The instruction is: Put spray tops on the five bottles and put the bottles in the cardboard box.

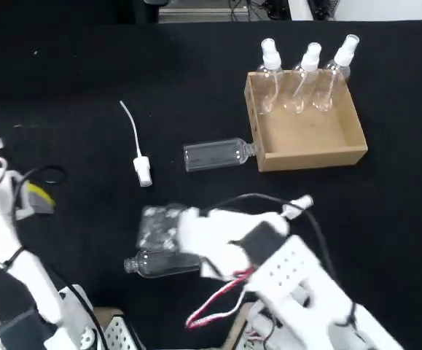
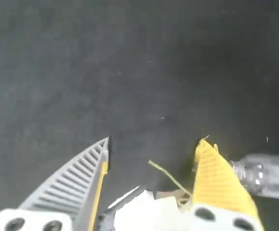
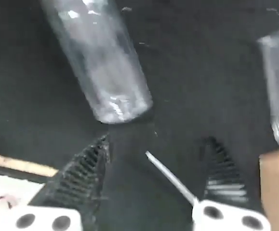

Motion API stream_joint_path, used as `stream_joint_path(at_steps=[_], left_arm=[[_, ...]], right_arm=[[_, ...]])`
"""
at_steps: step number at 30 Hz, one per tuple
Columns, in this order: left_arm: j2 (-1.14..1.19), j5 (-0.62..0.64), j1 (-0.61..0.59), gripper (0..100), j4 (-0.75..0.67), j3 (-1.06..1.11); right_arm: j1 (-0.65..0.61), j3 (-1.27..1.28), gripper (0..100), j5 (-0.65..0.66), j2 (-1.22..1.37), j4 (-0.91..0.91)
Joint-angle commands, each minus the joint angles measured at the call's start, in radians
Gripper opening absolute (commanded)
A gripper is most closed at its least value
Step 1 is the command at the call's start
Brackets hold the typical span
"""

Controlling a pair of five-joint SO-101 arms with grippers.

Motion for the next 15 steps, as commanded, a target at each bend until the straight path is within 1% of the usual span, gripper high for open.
stream_joint_path(at_steps=[1,5,8,12,15], left_arm=[[-0.028,0.02,-0.085,26,-0.018,-0.061],[-0.028,0.003,-0.159,26,-0.02,-0.061],[-0.028,-0.041,-0.202,26,-0.038,-0.061],[-0.028,-0.063,-0.251,26,-0.054,-0.059],[-0.028,-0.083,-0.272,26,-0.052,-0.059]], right_arm=[[-0.123,-0.018,28.2,-0.009,0.064,-0.086],[-0.183,-0.041,28.3,-0.012,0.14,-0.147],[-0.215,-0.099,28.3,-0.012,0.245,-0.146],[-0.27,-0.197,28.3,-0.055,0.389,-0.141],[-0.31,-0.243,28.3,-0.061,0.475,-0.15]])
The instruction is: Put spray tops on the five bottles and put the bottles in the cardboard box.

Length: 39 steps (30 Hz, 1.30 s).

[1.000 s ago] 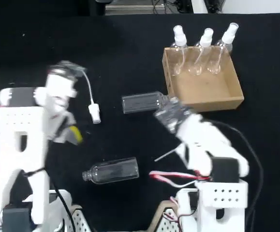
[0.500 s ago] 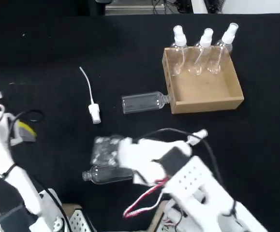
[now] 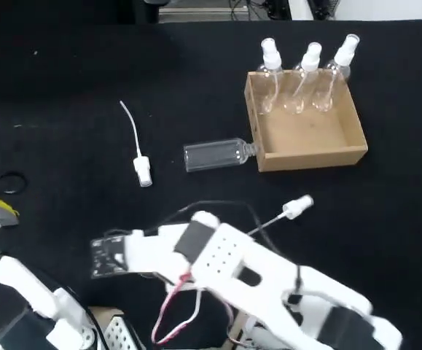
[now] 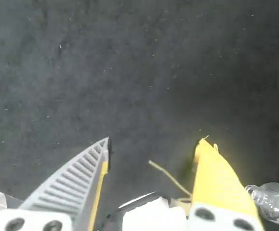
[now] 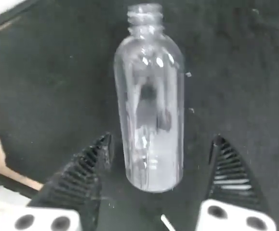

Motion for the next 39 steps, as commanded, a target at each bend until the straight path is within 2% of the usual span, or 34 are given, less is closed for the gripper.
stream_joint_path(at_steps=[1,14,16,18,19,20,22,24,30,34,39], left_arm=[[-0.028,-0.023,-0.033,26,-0.011,-0.059],[-0.028,-0.049,-0.05,26,-0.011,-0.051],[-0.028,-0.049,-0.05,26,-0.011,-0.051],[-0.028,-0.049,-0.05,26,-0.011,-0.051],[-0.028,-0.049,-0.05,26,-0.011,-0.051],[-0.028,-0.049,-0.047,26,-0.011,-0.051],[-0.028,-0.049,-0.044,26,-0.011,-0.051],[-0.028,-0.049,-0.042,26,-0.011,-0.051],[-0.028,-0.051,0.036,26,-0.012,-0.05],[-0.028,-0.044,0.179,26,-0.003,-0.039],[-0.026,-0.051,0.45,26,-0.04,0.044]], right_arm=[[-0.041,-0.101,28.3,-0.011,0.087,-0.034],[-0.038,-0.111,26.9,-0.129,0.352,-0.288],[-0.026,-0.111,18.3,-0.13,0.371,-0.295],[0.003,-0.119,2.1,-0.132,0.378,-0.296],[0.028,-0.116,0.8,-0.144,0.378,-0.304],[0.054,-0.113,4.2,-0.169,0.377,-0.304],[0.115,-0.117,0.5,-0.195,0.357,-0.285],[0.173,-0.119,1.0,-0.207,0.291,-0.239],[0.341,-0.125,1.1,-0.339,-0.088,-0.046],[0.5,-0.17,1.1,-0.348,-0.334,0.123],[0.798,-0.263,1.1,-0.347,-0.568,0.23]])
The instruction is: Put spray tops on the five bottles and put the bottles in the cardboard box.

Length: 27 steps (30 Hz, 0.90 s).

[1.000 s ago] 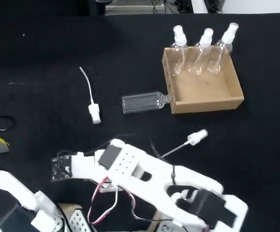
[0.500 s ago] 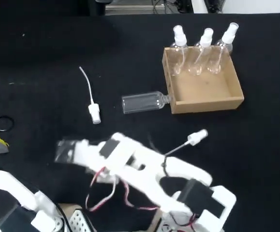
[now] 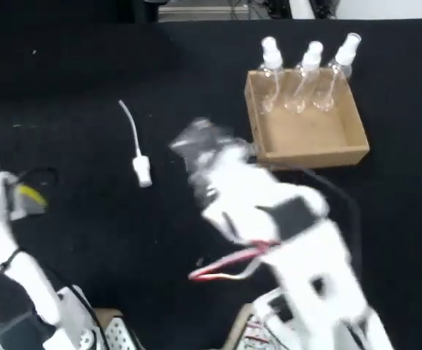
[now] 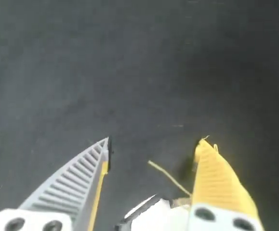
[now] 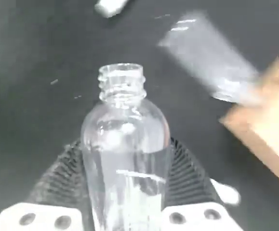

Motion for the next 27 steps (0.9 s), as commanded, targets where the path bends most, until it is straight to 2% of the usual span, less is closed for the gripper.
stream_joint_path(at_steps=[1,3,8,10,14,18,27], left_arm=[[-0.028,-0.006,0.216,26,-0.071,0.047],[-0.031,-0.04,0.314,26,-0.161,0.084],[-0.028,-0.31,0.507,26,-0.338,0.166],[-0.025,-0.336,0.55,26,-0.407,0.179],[0.052,-0.255,0.573,26,-0.56,0.159],[0.235,-0.173,0.564,26,-0.678,0.085],[0.572,-0.081,0.513,26,-0.703,-0.202]], right_arm=[[0.239,-0.107,1.1,-0.003,-0.182,0.061],[0.351,-0.117,1.1,0.051,-0.234,0.083],[0.546,-0.097,1.1,0.18,-0.262,0.127],[0.597,-0.071,1.1,0.206,-0.262,0.127],[0.655,-0.016,1.1,0.245,-0.268,0.124],[0.684,0.007,1.1,0.247,-0.269,0.124],[0.686,0.007,1.1,0.244,-0.269,0.13]])
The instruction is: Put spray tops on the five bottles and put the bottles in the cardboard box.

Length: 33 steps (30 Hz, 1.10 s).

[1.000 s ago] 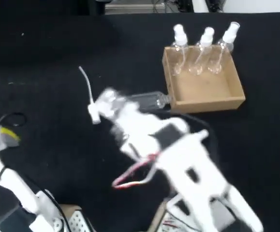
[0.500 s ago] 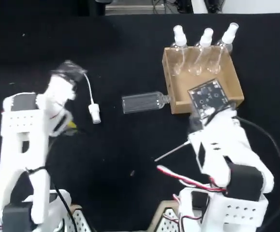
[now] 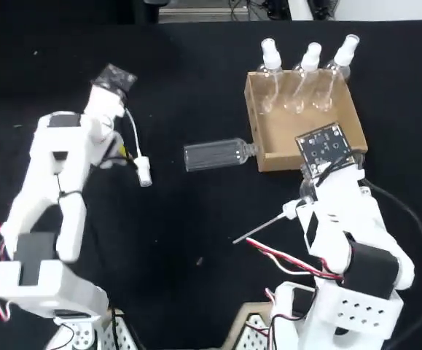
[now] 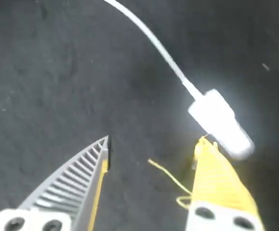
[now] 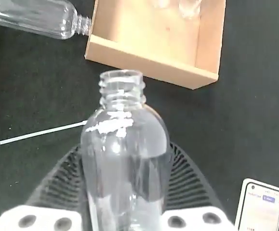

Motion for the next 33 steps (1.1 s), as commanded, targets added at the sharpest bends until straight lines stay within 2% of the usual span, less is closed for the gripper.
stream_joint_path(at_steps=[1,8,12,23,29,33], left_arm=[[0.066,0.028,-0.016,26,-0.009,-0.133],[0.157,0.029,0.004,26,-0.015,-0.139],[0.169,0.109,0.024,26,-0.017,-0.139],[0.157,0.137,0.147,26,0.112,-0.065],[0.037,0.13,0.145,26,0.209,0.05],[-0.092,0.132,0.162,26,0.147,0.208]], right_arm=[[0.015,-0.007,1.1,0.005,-0.016,0.008],[0.012,-0.007,1.1,0.005,-0.016,0.008],[0.012,-0.007,1.1,0.005,-0.016,0.006],[0.012,-0.007,1.1,0.006,-0.016,0.008],[0.017,-0.007,1.1,0.006,-0.016,0.008],[0.015,-0.007,1.1,0.006,-0.016,0.008]])
